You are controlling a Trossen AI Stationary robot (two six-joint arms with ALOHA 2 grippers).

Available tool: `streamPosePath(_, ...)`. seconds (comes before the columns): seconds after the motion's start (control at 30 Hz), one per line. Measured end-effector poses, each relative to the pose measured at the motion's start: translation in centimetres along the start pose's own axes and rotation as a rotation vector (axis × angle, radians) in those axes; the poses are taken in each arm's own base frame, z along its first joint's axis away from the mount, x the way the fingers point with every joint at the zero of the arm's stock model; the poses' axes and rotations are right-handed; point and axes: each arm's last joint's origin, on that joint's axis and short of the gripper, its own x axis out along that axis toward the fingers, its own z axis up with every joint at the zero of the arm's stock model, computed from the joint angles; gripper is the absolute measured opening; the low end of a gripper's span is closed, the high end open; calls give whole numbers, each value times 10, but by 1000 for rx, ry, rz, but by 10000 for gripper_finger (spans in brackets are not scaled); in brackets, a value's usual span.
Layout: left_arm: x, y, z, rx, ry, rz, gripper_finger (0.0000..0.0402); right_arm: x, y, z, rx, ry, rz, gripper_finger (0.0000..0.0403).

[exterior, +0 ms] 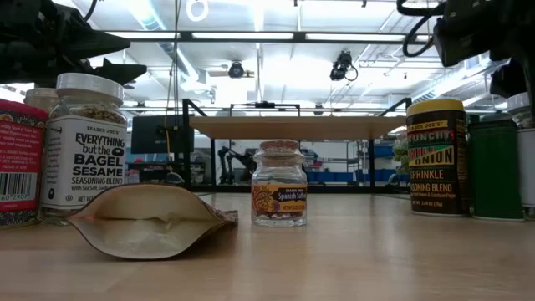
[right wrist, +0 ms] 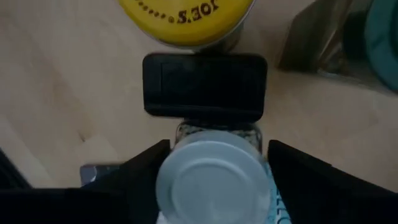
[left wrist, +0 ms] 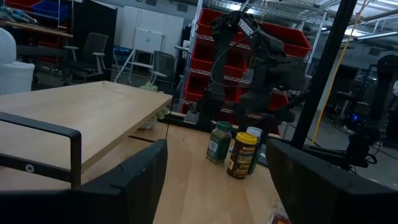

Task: Shelf spices
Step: Put the right white seasoning bottle on the shelf

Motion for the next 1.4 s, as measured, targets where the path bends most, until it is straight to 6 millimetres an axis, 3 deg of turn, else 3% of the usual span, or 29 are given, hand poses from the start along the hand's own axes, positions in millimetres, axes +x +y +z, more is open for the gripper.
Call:
streamPosePath(0.13,0,0,0,0,0,0,278,0,-1,1,5,47,22,201)
streamPosePath(0.47,0,0,0,0,0,0,278,-8,1,10,42,60,51,199)
streamPosePath(0.6,0,0,0,0,0,0,278,-35,7,21,62,91,76,199)
streamPosePath(0.77,0,0,0,0,0,0,278,-87,12,37,39,-1,59,199)
streamPosePath(0.93,0,0,0,0,0,0,278,-140,6,61,65,-187,56,199)
streamPosePath(1.1,0,0,0,0,0,0,278,-175,-16,94,170,-361,57,199)
streamPosePath(1.2,0,0,0,0,0,0,278,-184,-33,118,239,-410,42,199)
streamPosePath(1.4,0,0,0,0,-2,0,278,-185,-60,178,371,-473,-16,199)
